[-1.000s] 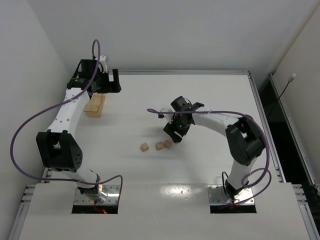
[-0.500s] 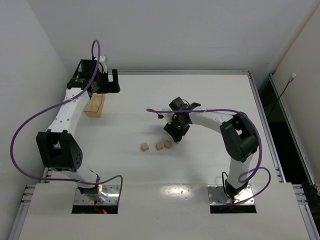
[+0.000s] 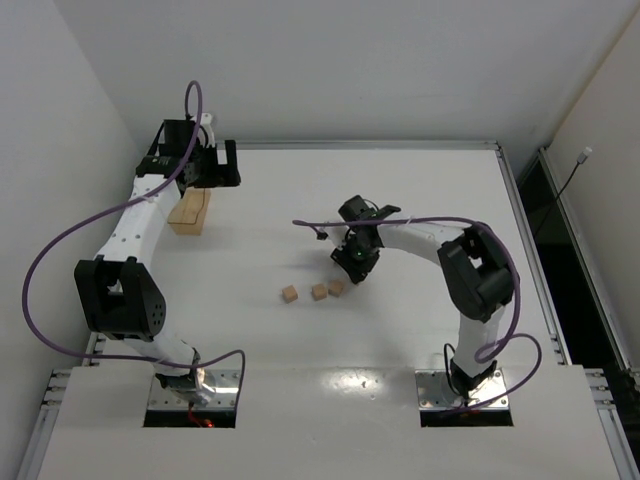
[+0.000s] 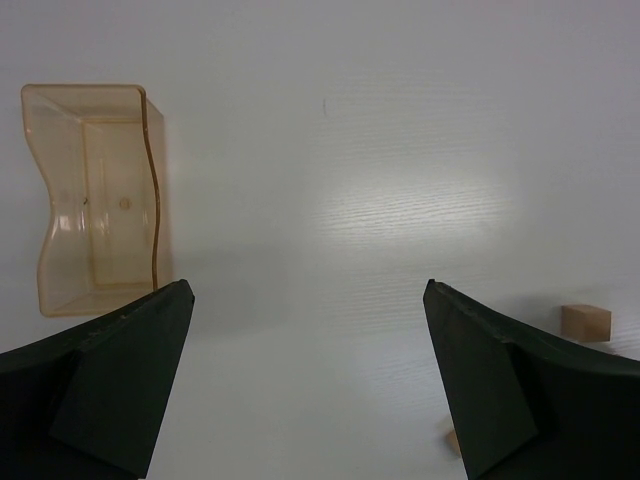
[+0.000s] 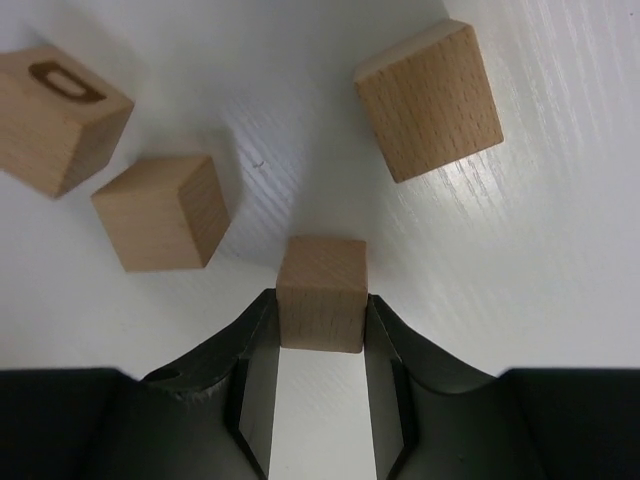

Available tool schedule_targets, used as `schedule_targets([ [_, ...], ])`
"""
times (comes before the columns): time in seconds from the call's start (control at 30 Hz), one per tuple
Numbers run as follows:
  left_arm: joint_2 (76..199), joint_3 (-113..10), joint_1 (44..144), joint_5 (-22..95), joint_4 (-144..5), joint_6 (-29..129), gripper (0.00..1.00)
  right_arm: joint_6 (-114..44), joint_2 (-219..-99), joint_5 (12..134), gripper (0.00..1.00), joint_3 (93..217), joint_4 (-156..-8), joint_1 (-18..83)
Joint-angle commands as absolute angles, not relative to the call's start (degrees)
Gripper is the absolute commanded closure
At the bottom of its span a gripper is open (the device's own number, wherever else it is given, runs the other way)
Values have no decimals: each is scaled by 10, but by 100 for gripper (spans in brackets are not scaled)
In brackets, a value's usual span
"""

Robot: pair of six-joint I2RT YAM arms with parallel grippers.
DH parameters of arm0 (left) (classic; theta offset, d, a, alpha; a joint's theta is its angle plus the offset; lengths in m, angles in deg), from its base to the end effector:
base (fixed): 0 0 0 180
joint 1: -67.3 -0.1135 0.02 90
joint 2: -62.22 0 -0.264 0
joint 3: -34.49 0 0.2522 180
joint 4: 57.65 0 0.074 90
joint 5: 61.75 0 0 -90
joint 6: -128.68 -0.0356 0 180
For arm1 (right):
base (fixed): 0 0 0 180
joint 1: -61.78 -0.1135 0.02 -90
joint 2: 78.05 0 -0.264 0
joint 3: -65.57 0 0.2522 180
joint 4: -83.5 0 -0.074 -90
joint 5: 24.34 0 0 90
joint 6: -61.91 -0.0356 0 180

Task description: Build the wood block tower

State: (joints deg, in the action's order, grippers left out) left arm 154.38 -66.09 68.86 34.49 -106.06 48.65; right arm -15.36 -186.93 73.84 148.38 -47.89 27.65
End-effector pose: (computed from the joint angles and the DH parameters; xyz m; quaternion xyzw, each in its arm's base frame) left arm 0.3630 -0.0138 0.3439 -0.0434 0.9042 -0.0915 0.4150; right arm 0.2958 0.2066 0.1471 -0.4018 0.9033 0.0941 0.1175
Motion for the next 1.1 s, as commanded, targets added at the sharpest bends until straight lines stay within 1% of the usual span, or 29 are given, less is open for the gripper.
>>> schedule_targets([
  [0.0,1536,-678,685,349,-1058,495,0,-83,-1793,767,100,1498,-457,292],
  [0.07,1531,-672,685,355,-1058,490,0,-25,-1771,807,100,1510,-429,300],
  [0.1,1531,-672,685,355,-1058,490,0,51,-1763,823,100,1534,-381,310],
  [0.13,1531,-672,685,355,-1058,490,0,80,-1751,843,100,1546,-364,310],
  [0.2,1531,-672,685,360,-1058,490,0,150,-1751,843,100,1589,-319,316],
  [0.33,1536,-672,685,374,-1058,490,0,227,-1803,875,100,1676,-239,329],
  [0.47,1542,-684,680,374,-1058,490,0,232,-1852,894,100,1741,-218,334],
  [0.57,1542,-684,680,374,-1058,490,0,232,-1882,911,100,1764,-218,334],
  [0.77,1548,-689,675,366,-1063,497,0,211,-1950,897,100,1819,-193,321],
  [1.07,1553,-689,675,371,-1063,497,0,164,-2011,855,100,1882,-174,301],
])
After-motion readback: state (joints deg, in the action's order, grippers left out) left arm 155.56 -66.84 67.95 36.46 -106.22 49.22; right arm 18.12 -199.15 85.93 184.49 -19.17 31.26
